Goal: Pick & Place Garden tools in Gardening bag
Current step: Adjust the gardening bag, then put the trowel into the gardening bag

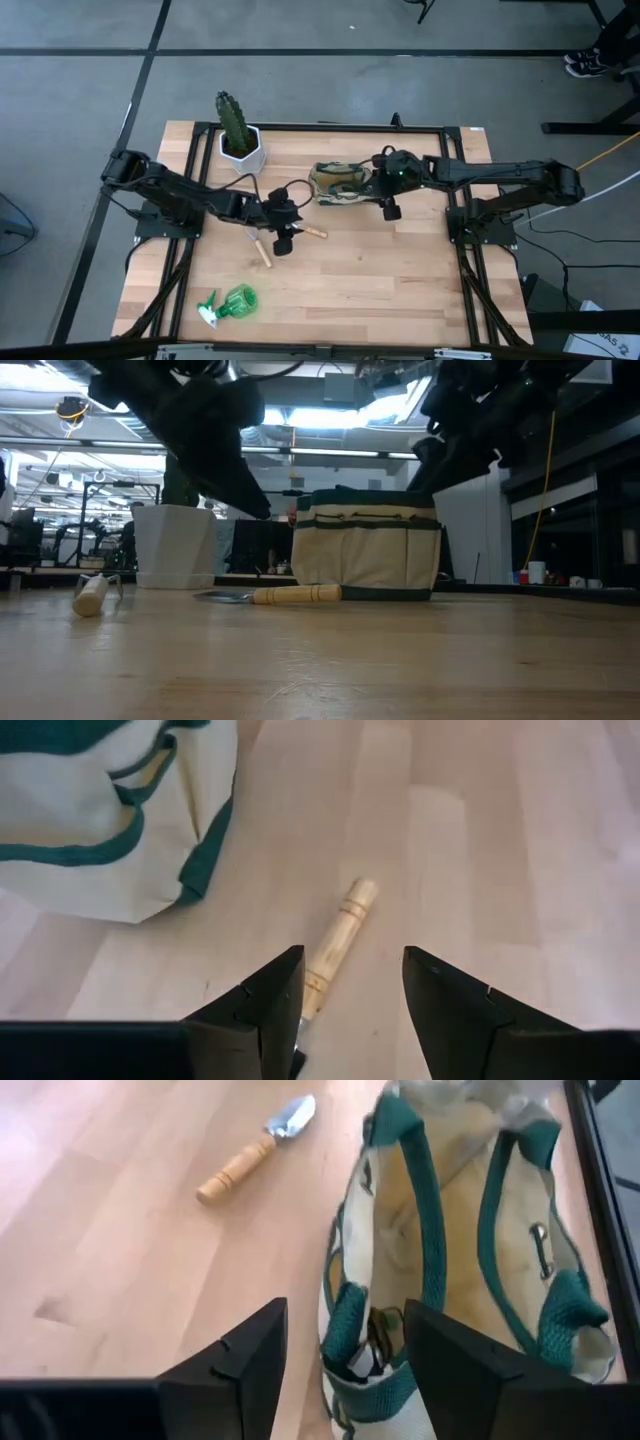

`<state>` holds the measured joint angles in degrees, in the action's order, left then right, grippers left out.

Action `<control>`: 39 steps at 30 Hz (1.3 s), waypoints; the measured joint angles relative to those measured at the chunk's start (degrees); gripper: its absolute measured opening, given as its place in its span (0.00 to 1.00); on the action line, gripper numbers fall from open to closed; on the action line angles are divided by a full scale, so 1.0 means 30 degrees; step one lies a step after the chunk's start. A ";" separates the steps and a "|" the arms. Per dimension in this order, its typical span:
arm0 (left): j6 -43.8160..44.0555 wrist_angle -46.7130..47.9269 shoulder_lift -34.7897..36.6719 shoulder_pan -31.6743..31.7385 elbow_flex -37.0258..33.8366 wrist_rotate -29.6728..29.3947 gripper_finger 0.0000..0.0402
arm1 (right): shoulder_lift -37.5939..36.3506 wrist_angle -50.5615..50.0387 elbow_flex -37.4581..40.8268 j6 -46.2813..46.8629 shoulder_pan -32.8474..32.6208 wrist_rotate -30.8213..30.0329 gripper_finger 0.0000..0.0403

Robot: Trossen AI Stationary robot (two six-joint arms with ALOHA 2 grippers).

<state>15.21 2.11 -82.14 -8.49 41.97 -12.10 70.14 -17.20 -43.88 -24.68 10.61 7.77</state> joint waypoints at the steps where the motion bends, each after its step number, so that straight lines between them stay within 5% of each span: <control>1: -0.0271 0.0255 -0.0145 0.0046 0.0191 0.0022 0.41 | -0.0144 0.0009 0.0000 -0.0007 0.0000 0.0153 0.50; 11: -0.3539 0.3043 -0.2569 0.0676 0.2738 0.0207 0.41 | -0.1549 -0.0241 0.0007 -0.0057 -0.0011 0.3995 0.50; 22: -0.4204 0.3063 -0.5045 0.1292 0.3958 0.1908 0.40 | -0.1934 -0.1120 0.0007 -0.0083 -0.0012 0.6033 0.50; 34: -0.4470 0.2743 -0.7692 0.0471 0.4060 -0.0150 0.39 | -0.1832 -0.0574 0.0007 -0.0437 -0.0066 0.6129 0.50; 39: -0.3061 0.1791 -0.7691 -0.0046 0.3993 -0.0831 0.25 | -0.1832 -0.0625 0.0007 -0.0381 -0.0066 0.6129 0.50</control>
<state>6.03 7.48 -105.21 -8.62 53.95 -14.59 64.64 -19.07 -43.86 -25.82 10.41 26.15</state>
